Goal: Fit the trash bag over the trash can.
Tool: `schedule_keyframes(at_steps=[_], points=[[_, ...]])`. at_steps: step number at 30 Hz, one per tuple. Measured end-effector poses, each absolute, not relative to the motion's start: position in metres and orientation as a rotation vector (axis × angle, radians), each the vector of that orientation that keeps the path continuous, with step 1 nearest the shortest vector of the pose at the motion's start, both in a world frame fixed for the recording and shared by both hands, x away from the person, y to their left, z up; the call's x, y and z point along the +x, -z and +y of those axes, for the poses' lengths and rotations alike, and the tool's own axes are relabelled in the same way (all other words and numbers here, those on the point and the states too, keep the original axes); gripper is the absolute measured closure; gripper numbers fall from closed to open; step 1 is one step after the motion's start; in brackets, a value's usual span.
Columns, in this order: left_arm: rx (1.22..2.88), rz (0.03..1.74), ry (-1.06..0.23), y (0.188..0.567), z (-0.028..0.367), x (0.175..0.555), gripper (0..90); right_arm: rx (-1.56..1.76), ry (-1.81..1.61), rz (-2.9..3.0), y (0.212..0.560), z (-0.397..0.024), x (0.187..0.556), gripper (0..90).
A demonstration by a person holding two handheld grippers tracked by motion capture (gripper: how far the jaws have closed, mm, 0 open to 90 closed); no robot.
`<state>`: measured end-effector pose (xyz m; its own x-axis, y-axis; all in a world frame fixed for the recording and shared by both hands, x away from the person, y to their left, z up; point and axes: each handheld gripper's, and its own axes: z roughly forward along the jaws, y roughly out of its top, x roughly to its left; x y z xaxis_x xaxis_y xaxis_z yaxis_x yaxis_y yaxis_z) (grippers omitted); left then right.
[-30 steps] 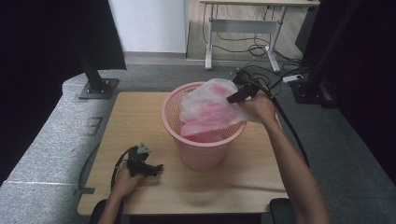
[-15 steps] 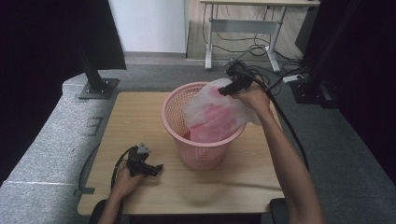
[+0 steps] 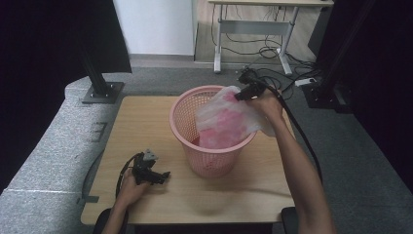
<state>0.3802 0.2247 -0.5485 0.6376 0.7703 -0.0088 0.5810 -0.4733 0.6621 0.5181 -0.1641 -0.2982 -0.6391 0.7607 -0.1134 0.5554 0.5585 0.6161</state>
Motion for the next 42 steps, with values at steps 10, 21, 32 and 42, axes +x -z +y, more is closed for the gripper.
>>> schedule_keyframes(at_steps=[10,21,32,42], points=[[2.221,1.050,-0.384,0.548,0.225,0.380,0.0,1.171,-0.809,2.395,0.283,-0.207,0.487,46.7],[2.220,1.050,-0.384,0.548,0.225,0.380,0.0,0.947,-0.819,2.487,0.290,-0.156,0.532,42.5],[2.219,1.051,-0.385,0.549,0.225,0.380,0.0,1.178,-0.806,2.432,0.296,-0.173,0.524,70.8],[2.219,1.053,-0.386,0.549,0.224,0.380,0.0,1.177,-0.882,2.412,0.286,-0.193,0.495,50.9]])
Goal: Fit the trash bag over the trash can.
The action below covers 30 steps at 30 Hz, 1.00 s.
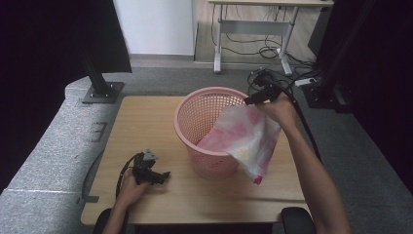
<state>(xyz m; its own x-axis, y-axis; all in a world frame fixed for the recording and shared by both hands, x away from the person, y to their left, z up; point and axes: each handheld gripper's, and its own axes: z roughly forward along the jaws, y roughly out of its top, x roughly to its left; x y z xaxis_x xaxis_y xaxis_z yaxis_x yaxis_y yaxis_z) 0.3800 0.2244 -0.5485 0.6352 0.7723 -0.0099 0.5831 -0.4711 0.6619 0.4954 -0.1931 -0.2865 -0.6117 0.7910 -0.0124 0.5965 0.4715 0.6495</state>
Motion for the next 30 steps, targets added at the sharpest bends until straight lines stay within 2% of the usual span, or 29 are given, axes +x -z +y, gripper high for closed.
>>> schedule_keyframes(at_steps=[3,4,7,10,11,13,19,25,27,28,29,30], points=[[2.219,1.052,-0.385,0.549,0.224,0.380,0.0,1.088,-0.906,2.428,0.282,-0.185,0.508,41.9],[2.219,1.052,-0.385,0.549,0.224,0.380,0.0,1.054,-0.888,2.416,0.282,-0.179,0.512,36.3],[2.219,1.052,-0.385,0.549,0.224,0.380,0.0,0.960,-0.878,2.449,0.285,-0.158,0.524,37.8],[2.219,1.053,-0.386,0.549,0.224,0.380,0.0,0.944,-0.855,2.483,0.292,-0.141,0.534,45.0],[2.218,1.053,-0.385,0.549,0.224,0.380,0.0,0.939,-0.821,2.485,0.294,-0.138,0.536,53.3],[2.218,1.053,-0.386,0.549,0.224,0.380,0.0,0.951,-0.777,2.463,0.297,-0.135,0.539,62.7],[2.219,1.052,-0.385,0.548,0.224,0.380,0.0,1.064,-0.782,2.422,0.295,-0.156,0.530,69.6],[2.218,1.053,-0.385,0.549,0.224,0.380,0.0,1.259,-0.770,2.359,0.293,-0.191,0.497,73.3],[2.220,1.053,-0.385,0.548,0.224,0.380,0.0,1.282,-0.752,2.370,0.291,-0.198,0.487,72.7],[2.220,1.053,-0.385,0.548,0.224,0.380,0.0,1.273,-0.750,2.382,0.290,-0.200,0.485,66.6],[2.220,1.053,-0.385,0.548,0.224,0.380,0.0,1.255,-0.769,2.376,0.288,-0.200,0.484,55.7],[2.220,1.053,-0.385,0.548,0.224,0.380,0.0,1.222,-0.800,2.362,0.286,-0.200,0.485,48.5]])
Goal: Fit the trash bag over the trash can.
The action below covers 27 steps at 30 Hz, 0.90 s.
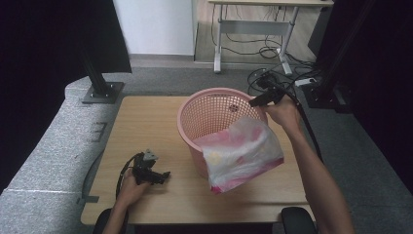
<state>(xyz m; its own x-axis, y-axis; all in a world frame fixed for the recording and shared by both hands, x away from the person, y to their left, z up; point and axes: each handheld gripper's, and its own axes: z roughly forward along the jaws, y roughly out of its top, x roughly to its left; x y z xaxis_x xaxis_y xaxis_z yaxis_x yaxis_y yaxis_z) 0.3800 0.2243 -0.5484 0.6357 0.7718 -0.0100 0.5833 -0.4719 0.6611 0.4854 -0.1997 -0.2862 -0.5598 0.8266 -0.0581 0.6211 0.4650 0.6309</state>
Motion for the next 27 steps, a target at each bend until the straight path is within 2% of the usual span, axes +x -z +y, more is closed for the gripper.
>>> schedule_keyframes(at_steps=[2,5,6,8,9,11,12,19,25,27], points=[[2.220,1.052,-0.385,0.548,0.224,0.380,0.0,1.114,-0.837,2.366,0.283,-0.192,0.491,39.9],[2.220,1.053,-0.385,0.548,0.224,0.380,0.0,1.001,-0.841,2.423,0.286,-0.171,0.510,33.1],[2.220,1.052,-0.385,0.548,0.224,0.380,0.0,0.975,-0.837,2.430,0.288,-0.163,0.516,33.3],[2.220,1.052,-0.385,0.548,0.224,0.380,0.0,0.941,-0.809,2.460,0.294,-0.148,0.529,35.0],[2.221,1.052,-0.384,0.548,0.224,0.380,0.0,0.935,-0.793,2.468,0.297,-0.143,0.533,39.4],[2.219,1.053,-0.385,0.548,0.224,0.380,0.0,0.967,-0.759,2.460,0.300,-0.137,0.540,54.1],[2.219,1.053,-0.385,0.548,0.224,0.380,0.0,0.982,-0.768,2.461,0.301,-0.137,0.541,57.1],[2.219,1.053,-0.385,0.548,0.224,0.380,0.0,1.182,-0.793,2.418,0.296,-0.164,0.522,69.7],[2.222,1.047,-0.384,0.548,0.225,0.380,0.0,1.196,-0.793,2.390,0.297,-0.186,0.504,72.0],[2.237,1.040,-0.376,0.547,0.225,0.380,0.0,1.199,-0.814,2.382,0.300,-0.189,0.505,61.4]])
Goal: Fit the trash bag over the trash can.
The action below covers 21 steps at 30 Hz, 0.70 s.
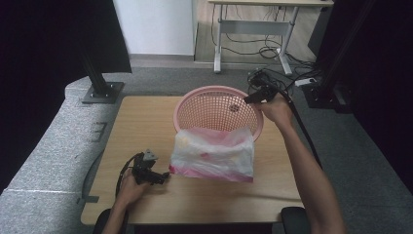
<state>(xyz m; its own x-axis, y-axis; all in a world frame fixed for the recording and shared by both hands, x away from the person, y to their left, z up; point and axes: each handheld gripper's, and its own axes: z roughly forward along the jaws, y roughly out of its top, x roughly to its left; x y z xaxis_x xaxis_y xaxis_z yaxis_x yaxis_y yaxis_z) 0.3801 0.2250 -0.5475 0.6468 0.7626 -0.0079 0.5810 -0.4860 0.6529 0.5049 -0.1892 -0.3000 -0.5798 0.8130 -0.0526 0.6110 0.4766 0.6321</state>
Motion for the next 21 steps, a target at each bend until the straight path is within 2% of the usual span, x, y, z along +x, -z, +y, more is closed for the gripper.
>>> schedule_keyframes(at_steps=[7,13,21], points=[[2.326,1.025,-0.320,0.540,0.230,0.384,0.0,1.088,-0.918,2.368,0.299,-0.198,0.500,36.2],[2.301,0.975,-0.249,0.514,0.240,0.384,0.0,1.008,-1.008,2.381,0.291,-0.201,0.486,29.5],[2.344,0.883,-0.201,0.460,0.244,0.388,2.7,0.883,-1.084,2.473,0.291,-0.193,0.460,25.1]])
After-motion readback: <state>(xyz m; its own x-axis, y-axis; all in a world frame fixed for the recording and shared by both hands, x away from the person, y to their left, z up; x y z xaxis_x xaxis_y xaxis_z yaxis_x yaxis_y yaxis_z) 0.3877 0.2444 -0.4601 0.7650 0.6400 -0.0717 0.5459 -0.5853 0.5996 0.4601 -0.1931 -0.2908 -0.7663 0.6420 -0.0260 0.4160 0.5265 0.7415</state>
